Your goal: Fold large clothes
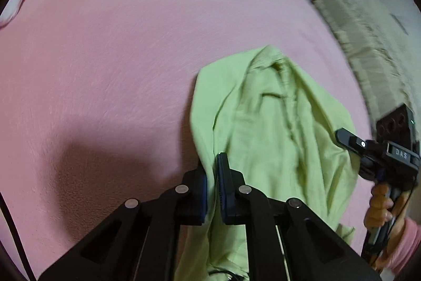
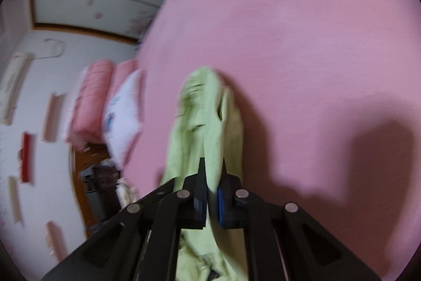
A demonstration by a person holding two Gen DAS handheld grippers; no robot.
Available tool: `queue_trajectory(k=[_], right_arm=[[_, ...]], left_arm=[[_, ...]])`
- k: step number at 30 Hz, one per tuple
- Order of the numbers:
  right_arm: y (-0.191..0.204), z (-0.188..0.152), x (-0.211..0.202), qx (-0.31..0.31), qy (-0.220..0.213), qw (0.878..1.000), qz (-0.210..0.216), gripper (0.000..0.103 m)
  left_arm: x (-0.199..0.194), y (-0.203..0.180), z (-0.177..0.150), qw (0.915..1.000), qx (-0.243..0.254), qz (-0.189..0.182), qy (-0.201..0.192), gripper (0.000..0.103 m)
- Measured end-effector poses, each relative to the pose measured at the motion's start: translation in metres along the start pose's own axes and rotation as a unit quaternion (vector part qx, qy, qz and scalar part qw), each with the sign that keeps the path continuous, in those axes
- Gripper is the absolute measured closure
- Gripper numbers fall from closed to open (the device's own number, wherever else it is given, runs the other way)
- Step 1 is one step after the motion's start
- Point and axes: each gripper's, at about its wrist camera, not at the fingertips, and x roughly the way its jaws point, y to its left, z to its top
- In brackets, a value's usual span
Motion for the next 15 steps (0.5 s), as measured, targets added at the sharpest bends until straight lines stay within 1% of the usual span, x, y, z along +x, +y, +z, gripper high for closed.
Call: queue_trajectory(k=[1,3,6,8,9,11,13,15], right_arm=[[0.009,-0.002,-0.005,-0.018,0.004,1.000,0.012,0.098],[0.028,-0.009,-0.014,-0.053,0.014,0.998,0.026,0.098],[0.055,-0.023,-0.031,-0.103,0.036,0.993,0.047,0.098],[0.076,-0.040,-0.043,-0.131,0.054,0.988,0.061,0.098],[0.084,-0.048,-0.049,-0.142,0.060,0.986,0.065,0.098],[0.098,-0.068,-0.059,-0.165,0.074,0.981,0.064,0.098],[0.110,-0.094,-0.068,-0.191,0.089,0.976,0.050,0.098],[0.112,-0.113,-0.077,-0.204,0.097,0.973,0.041,0.098]], left_arm=[[-0.010,-0.002,-0.001,0.9997,0.001,-0.021,-0.009,0.098],[-0.028,-0.006,-0.003,0.9990,0.002,-0.042,-0.015,0.098],[-0.061,-0.015,-0.010,0.9981,0.023,-0.055,-0.017,0.098],[-0.090,-0.024,-0.022,0.9964,0.054,-0.063,-0.018,0.098],[-0.100,-0.026,-0.026,0.9960,0.063,-0.061,-0.017,0.098],[-0.126,-0.031,-0.046,0.9945,0.091,-0.051,-0.010,0.098],[-0.144,-0.034,-0.067,0.9924,0.117,-0.036,-0.002,0.098],[-0.155,-0.036,-0.086,0.9900,0.139,-0.021,-0.001,0.098]])
